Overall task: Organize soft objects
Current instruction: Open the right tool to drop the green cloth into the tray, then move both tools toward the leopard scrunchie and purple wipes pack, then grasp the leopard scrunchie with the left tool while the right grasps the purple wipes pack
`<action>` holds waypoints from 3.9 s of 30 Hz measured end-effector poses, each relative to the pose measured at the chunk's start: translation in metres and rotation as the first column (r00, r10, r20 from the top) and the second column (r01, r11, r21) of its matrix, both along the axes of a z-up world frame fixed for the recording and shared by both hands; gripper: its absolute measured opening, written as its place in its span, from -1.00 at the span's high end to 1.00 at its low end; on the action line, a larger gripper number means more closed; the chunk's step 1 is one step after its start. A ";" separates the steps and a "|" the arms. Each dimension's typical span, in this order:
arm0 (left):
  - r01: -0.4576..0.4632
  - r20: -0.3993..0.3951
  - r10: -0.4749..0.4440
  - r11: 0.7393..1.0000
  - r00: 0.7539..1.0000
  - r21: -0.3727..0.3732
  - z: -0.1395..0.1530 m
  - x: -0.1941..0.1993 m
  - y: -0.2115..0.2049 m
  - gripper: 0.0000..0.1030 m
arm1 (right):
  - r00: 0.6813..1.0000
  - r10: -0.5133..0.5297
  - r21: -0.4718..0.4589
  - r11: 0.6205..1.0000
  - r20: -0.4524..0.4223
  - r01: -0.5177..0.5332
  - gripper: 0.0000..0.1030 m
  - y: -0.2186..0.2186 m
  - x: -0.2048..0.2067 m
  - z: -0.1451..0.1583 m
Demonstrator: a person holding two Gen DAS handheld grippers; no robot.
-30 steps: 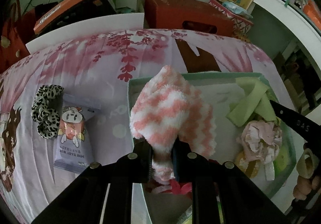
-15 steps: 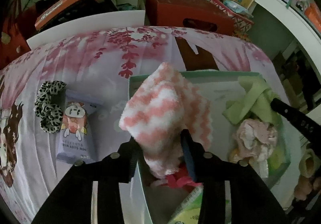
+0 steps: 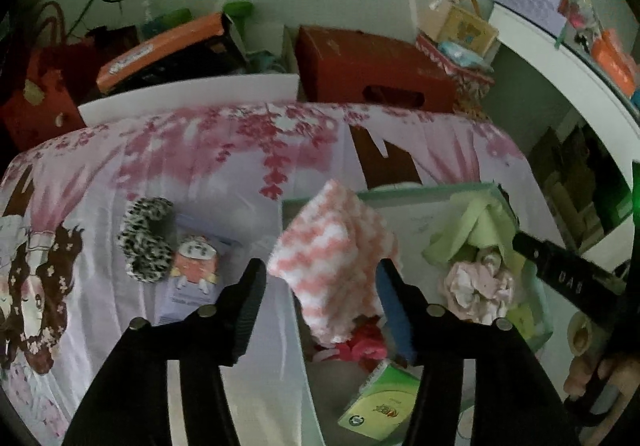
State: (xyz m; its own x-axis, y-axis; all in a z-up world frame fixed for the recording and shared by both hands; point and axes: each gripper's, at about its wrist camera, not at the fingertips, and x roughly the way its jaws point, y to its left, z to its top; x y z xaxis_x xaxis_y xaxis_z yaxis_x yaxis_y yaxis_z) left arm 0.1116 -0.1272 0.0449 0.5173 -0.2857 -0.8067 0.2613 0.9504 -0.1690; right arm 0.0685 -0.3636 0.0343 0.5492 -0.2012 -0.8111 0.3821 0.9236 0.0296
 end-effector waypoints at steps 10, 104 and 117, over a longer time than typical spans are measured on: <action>-0.068 -0.005 0.069 0.995 0.998 0.067 -0.008 0.009 0.010 -0.58 | 0.999 0.027 -0.056 0.998 -0.042 -0.029 -0.81 0.012 0.002 -0.002; -0.541 -0.067 0.552 0.831 0.831 0.124 -0.049 0.020 0.219 -0.85 | 0.843 0.538 0.017 0.843 0.024 -0.538 -1.00 0.268 0.067 -0.058; -0.520 -0.050 0.529 0.844 0.847 0.133 -0.055 0.028 0.213 -0.85 | 0.841 0.541 0.029 0.841 -0.002 -0.541 -1.00 0.275 0.074 -0.075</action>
